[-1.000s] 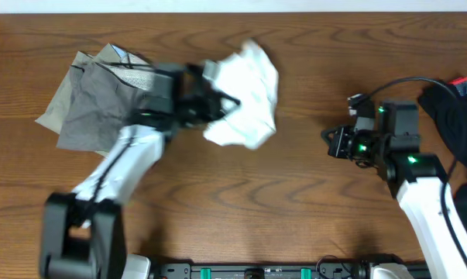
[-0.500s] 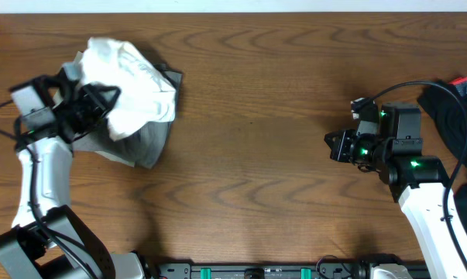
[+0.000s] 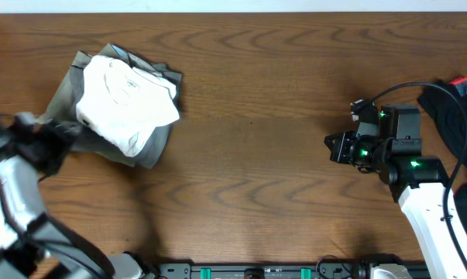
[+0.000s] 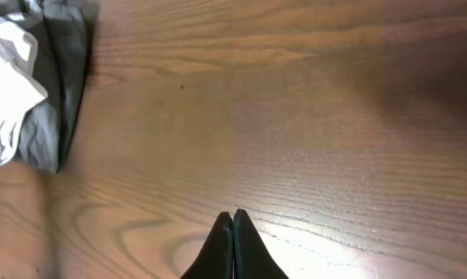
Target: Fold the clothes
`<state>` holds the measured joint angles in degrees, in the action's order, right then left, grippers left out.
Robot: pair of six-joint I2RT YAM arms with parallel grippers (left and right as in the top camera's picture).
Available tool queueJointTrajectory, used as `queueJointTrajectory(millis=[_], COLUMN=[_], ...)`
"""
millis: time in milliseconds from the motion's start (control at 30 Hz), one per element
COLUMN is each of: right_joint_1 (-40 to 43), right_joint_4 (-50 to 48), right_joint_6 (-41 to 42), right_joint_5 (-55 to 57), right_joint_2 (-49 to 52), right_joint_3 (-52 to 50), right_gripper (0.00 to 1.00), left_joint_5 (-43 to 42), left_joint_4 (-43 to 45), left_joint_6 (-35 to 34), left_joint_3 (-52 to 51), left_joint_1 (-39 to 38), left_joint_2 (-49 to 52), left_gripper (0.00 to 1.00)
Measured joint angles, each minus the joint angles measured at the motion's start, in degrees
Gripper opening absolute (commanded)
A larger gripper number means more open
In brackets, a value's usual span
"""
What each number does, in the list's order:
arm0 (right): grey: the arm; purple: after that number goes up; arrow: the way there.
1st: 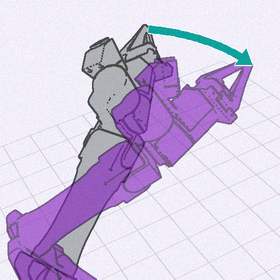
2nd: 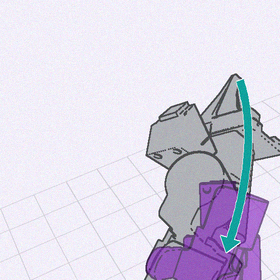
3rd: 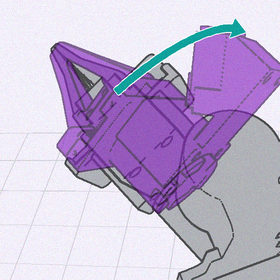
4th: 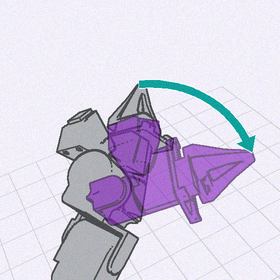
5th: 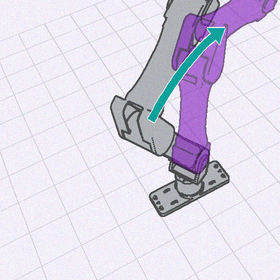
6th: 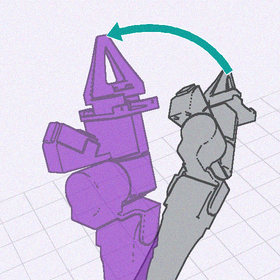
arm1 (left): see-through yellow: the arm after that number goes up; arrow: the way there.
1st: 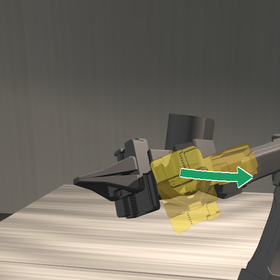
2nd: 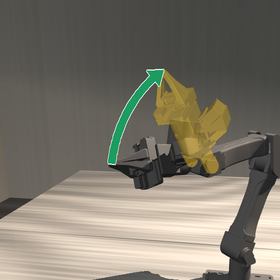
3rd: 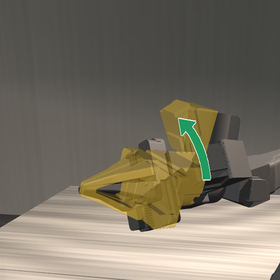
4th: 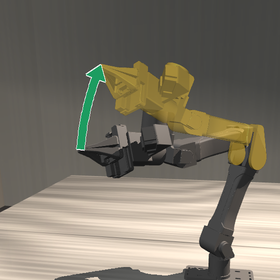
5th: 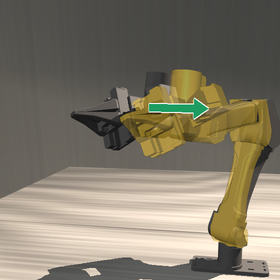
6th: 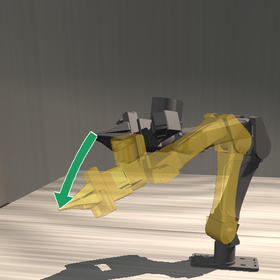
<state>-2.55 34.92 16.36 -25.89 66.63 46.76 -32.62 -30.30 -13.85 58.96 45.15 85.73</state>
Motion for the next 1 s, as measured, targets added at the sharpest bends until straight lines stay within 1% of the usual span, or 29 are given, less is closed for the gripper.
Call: queueJointTrajectory(millis=[100, 133, 167, 200, 267, 333, 467, 533, 600, 633, 667, 767, 867, 900, 933, 1000], right_joint_1=[0.0, 0.0, 0.0, 0.0, 0.0, 0.0, 0.0, -0.02, 0.0, 0.0, 0.0, 0.0, 0.0, 0.0, 0.0, 0.0], right_joint_4=[-0.13, -0.26, -0.44, -0.61, -0.79, -0.15, 3.89, 6.03, 7.48, 7.85, 8.28, 10.1, 12.94, 13.84, 14.8, 16.74], right_joint_6=[-0.02, -0.02, -0.02, -0.02, -0.22, -1.03, -5.07, -7.93, -10.45, -11.37, -12.13, -13.86, -14.53, -14.86, -15.37, -16.39], right_joint_5=[0.0, 0.0, -0.02, 0.0, -0.02, 0.02, 0.04, 0.07, 0.09, 0.07, 0.09, 0.07, 0.07, 0.09, 0.09, 0.35], right_joint_2=[0.0, 0.0, 0.0, 0.0, 0.0, 0.0, 0.04, 0.07, 0.04, -0.02, -0.22, -1.62, -4.87, -6.16, -7.67, -10.86], right_joint_3=[0.0, 0.0, 0.0, 0.0, 0.0, 0.02, 1.95, 4.87, 8.7, 10.51, 12.72, 17.25, 20.92, 21.84, 22.69, 24.13], right_gripper=[0.01, 0.01, 0.01, 0.02, 0.03, 0.05, 0.08, 0.1, 0.15, 0.18, 0.2, 0.2, 0.21, 0.21, 0.21, 0.24], left_joint_5=[-2.58, -4.46, -6.19, -7.82, -11.65, -13.77, -12.98, -9.31, -3.93, -1.73, 1.64, 10.6, 18.56, 20.26, 21.66, 23.96], left_joint_4=[-0.37, -0.46, -0.63, -0.94, -2.86, -6.29, -14.14, -18.49, -22.93, -24.26, -25.97, -29.62, -32.37, -33.51, -34.64, -37.31], left_joint_6=[0.35, 0.7, 0.85, 1.46, 3.61, 6.58, 13.42, 16.57, 19.28, 20.17, 21.18, 23.04, 23.8, 24.0, 24.26, 23.56], left_joint_3=[0.0, 0.02, 0.02, 0.02, 0.02, 0.02, 0.42, 2.16, 5.81, 7.52, 9.86, 14.93, 17.31, 17.55, 17.59, 17.62], left_joint_1=[3.72, 3.91, 3.61, 3.15, 0.7, -2.71, -13.73, -20.2, -27.98, -30.99, -34.91, -44.76, -51.98, -53.27, -54.18, -55.21], left_joint_2=[-5.44, -7.21, -8.48, -9.53, -11.78, -13.75, -19.32, -22.32, -25.35, -26.45, -28.04, -31.91, -36.7, -38.07, -39.1, -40.74], left_gripper=[0.45, 0.38, 0.32, 0.31, 0.31, 0.31, 0.4, 0.45, 0.53, 0.57, 0.65, 0.78, 0.92, 1.0, 0.98, 0.98])
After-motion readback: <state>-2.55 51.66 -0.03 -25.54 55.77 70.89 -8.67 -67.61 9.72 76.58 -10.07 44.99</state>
